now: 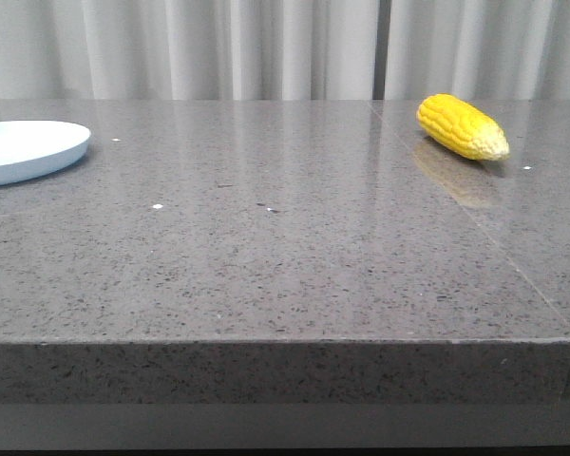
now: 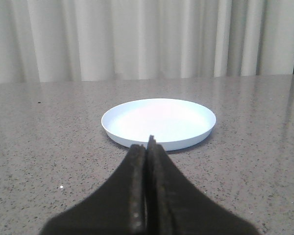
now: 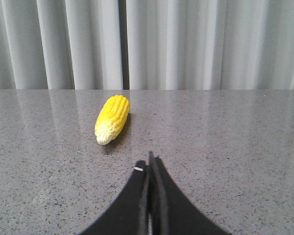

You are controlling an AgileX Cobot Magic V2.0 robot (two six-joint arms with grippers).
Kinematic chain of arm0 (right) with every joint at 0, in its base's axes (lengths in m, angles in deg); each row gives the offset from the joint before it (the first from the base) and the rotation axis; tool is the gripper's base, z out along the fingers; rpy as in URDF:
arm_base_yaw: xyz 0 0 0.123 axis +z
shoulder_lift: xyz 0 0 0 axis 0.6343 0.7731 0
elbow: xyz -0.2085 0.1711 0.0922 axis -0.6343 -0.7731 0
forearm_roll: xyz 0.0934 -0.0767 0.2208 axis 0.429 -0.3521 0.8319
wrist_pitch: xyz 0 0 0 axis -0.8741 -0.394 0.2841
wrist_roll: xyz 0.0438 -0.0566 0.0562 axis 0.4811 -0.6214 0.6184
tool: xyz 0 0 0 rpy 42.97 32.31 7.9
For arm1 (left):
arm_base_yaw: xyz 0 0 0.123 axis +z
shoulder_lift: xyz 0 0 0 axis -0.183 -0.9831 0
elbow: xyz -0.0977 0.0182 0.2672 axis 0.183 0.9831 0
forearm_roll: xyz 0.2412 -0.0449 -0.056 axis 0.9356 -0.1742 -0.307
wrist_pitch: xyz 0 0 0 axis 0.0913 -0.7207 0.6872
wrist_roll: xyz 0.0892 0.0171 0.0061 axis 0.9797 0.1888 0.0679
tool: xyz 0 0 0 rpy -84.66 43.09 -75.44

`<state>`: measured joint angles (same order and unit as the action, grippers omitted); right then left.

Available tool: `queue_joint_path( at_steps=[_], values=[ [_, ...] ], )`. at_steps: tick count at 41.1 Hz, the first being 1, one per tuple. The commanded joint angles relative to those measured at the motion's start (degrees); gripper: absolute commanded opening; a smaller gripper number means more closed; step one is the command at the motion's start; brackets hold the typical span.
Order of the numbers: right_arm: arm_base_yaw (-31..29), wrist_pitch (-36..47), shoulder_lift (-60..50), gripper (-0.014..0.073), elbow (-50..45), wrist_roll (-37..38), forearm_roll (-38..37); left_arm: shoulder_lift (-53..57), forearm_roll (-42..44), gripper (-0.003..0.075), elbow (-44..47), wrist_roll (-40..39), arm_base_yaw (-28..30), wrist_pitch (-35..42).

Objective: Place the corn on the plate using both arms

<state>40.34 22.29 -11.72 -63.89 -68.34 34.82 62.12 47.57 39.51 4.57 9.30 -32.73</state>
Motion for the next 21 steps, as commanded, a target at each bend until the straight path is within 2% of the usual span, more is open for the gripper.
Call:
queue_joint_path(
  at_steps=[1, 12, 15, 21],
  values=[
    [-0.22, 5.00, -0.96, -0.0085, 1.26, 0.00, -0.69, 1.03, -0.49, -0.0020, 1.20, -0.12, -0.37, 4.79],
    [-0.22, 5.00, -0.96, -0.0085, 1.26, 0.00, -0.69, 1.03, -0.49, -0.0020, 1.20, -0.12, -0.37, 4.79],
    [-0.22, 5.00, -0.96, -0.0085, 1.26, 0.00, -0.69, 1.03, 2.83, -0.0020, 1.20, 0.28, -0.37, 4.79],
    [-0.22, 5.00, -0.96, -0.0085, 1.26, 0.00, -0.69, 1.03, 2.95, -0.0020, 1.20, 0.28, -0.37, 4.79]
  ],
)
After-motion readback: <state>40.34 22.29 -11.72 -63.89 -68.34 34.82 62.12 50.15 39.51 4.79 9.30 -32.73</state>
